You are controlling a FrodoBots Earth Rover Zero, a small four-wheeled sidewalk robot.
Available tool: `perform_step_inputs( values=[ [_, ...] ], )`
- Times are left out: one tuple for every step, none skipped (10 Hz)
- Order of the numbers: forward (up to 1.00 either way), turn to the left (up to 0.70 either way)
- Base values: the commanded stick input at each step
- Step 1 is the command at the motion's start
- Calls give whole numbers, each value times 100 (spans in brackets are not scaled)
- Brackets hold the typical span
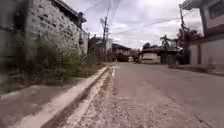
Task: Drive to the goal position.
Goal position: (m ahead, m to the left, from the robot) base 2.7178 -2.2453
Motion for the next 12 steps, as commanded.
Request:
perform_step_inputs(
  values=[
    [70, -20],
    [70, -34],
    [70, -8],
    [70, 0],
    [70, 0],
    [70, 0],
    [70, 0],
    [70, 0],
    [70, 0],
    [70, 0],
    [70, 0],
    [70, 0]
  ],
)
